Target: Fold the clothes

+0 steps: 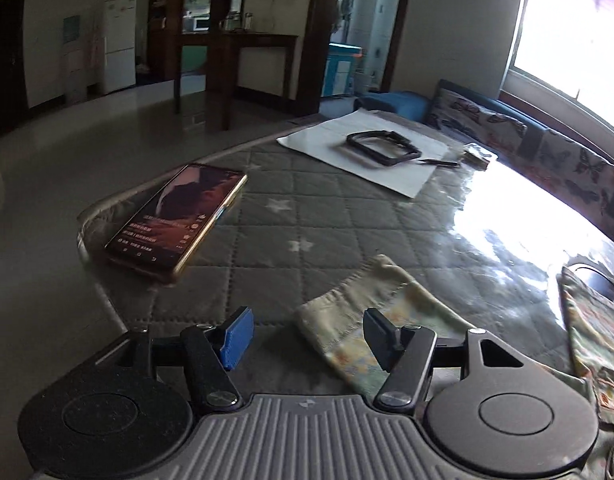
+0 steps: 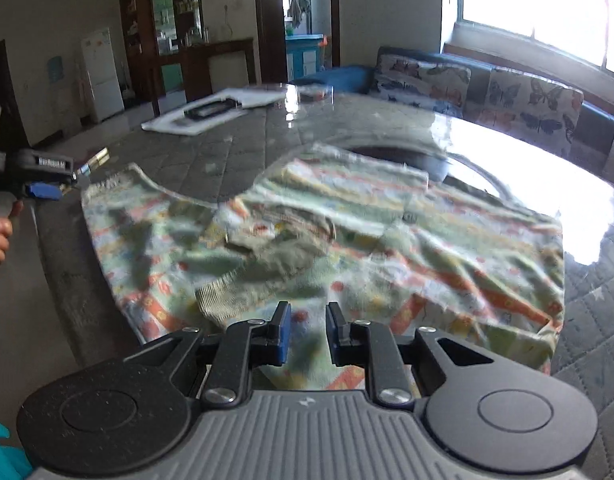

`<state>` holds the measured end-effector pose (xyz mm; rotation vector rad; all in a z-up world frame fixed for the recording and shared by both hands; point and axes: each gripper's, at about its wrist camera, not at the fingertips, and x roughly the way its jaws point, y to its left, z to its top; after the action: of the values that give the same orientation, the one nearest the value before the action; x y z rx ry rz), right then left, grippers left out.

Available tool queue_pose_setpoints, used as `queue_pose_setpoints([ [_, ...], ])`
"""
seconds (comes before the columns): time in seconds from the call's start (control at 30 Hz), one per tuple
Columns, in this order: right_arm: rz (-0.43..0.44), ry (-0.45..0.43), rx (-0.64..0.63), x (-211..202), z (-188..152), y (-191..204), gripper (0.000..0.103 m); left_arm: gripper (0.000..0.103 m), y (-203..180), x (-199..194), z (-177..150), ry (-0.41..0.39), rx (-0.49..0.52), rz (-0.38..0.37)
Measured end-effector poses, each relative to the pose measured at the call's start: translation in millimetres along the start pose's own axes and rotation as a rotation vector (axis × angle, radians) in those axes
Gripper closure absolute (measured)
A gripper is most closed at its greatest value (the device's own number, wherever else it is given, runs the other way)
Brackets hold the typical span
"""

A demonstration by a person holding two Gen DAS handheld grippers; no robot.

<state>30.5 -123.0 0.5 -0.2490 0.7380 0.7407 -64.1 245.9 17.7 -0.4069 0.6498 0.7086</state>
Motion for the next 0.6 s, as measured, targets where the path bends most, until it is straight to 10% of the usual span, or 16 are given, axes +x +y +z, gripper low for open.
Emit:
queue_pose_setpoints([
  [0.1,-0.001,-0.004,0.012,-1,-1,-1,0.085,0.041,0,5,0,0.013,0.009,-0.013],
  [0.37,0.0,-0.035,0.011,-15,4,-1,0.085,0.089,-1,9,-5,0.036,-0.01,-0.087],
  [0.6,0.035,-0.057,0.026,-26,7,0,0.085,0.094,-30,-29,-4,-0.004,0.013,-0.281],
])
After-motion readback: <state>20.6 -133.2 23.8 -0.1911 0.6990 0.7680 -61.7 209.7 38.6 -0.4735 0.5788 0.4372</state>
